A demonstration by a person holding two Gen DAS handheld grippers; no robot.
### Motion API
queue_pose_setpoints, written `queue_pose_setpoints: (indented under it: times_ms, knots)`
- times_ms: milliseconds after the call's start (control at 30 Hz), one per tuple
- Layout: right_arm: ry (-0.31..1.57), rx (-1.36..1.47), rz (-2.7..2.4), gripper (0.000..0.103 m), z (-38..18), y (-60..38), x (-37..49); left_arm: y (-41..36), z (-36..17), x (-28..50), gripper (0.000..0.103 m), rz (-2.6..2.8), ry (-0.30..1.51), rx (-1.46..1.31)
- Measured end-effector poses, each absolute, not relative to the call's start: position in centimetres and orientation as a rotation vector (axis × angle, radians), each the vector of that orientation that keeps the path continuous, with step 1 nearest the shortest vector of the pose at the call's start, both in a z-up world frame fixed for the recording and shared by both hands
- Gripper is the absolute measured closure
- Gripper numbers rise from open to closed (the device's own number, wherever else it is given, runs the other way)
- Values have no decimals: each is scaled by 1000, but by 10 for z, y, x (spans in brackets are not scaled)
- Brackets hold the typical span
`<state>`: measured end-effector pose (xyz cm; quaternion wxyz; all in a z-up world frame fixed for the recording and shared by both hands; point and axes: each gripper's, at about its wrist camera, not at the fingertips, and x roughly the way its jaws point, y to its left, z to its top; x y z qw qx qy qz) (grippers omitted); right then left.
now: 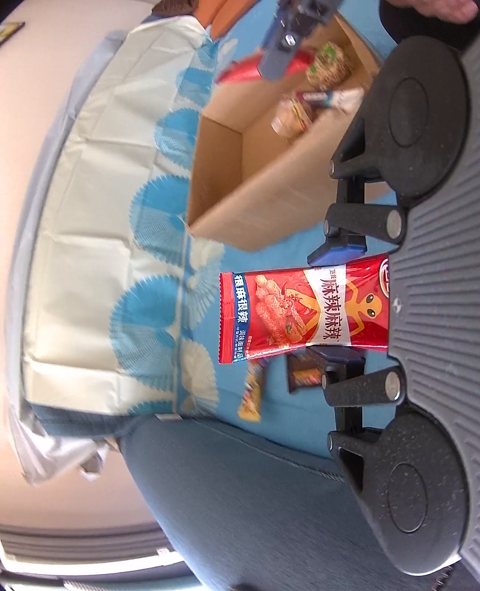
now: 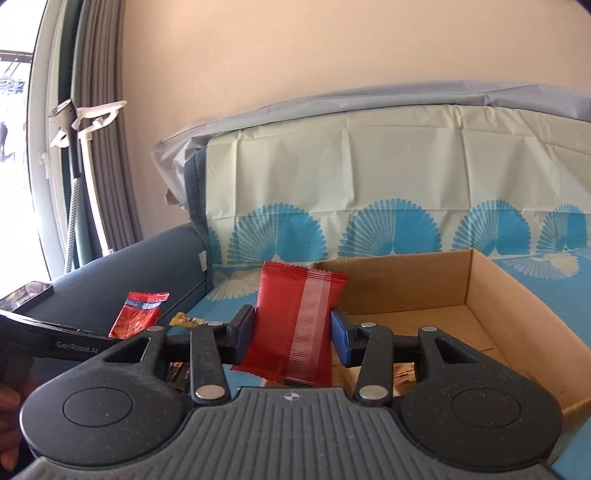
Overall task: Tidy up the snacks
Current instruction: 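Carry the red bar with the right gripper while the left gripper carries the red bag to the box, then open both grippers to drop the red bar and red bag into the box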
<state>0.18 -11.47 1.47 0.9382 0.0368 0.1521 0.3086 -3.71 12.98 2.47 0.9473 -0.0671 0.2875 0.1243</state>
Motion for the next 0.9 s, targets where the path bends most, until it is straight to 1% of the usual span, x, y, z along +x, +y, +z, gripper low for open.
queue_pose_setpoints:
  times_ms: [267,467,567,633,667,700,733,900]
  knots:
    - [306,229,400,57,9,-154,36,62,66,19,53,93,532,-171]
    - [265,311,253,57,5,-179,43,6,76,56,54,-25,510,-148]
    - [281,321,249,55,1,-182,46,-9,76,68,53,-68,516,-172]
    - [315,302,238,43,-2,-178,49,-11,75,75,51,-85,527,-194]
    - [326,292,229,32,-3,-175,50,-12,75,77,48,-81,532,-191]
    - [325,287,228,29,-3,-173,50,-11,75,78,37,-65,534,-181]
    - [322,284,233,28,-3,-173,50,-9,76,77,32,-48,529,-175]
    - [342,275,255,24,-3,-171,51,16,70,51,31,-4,490,-185]
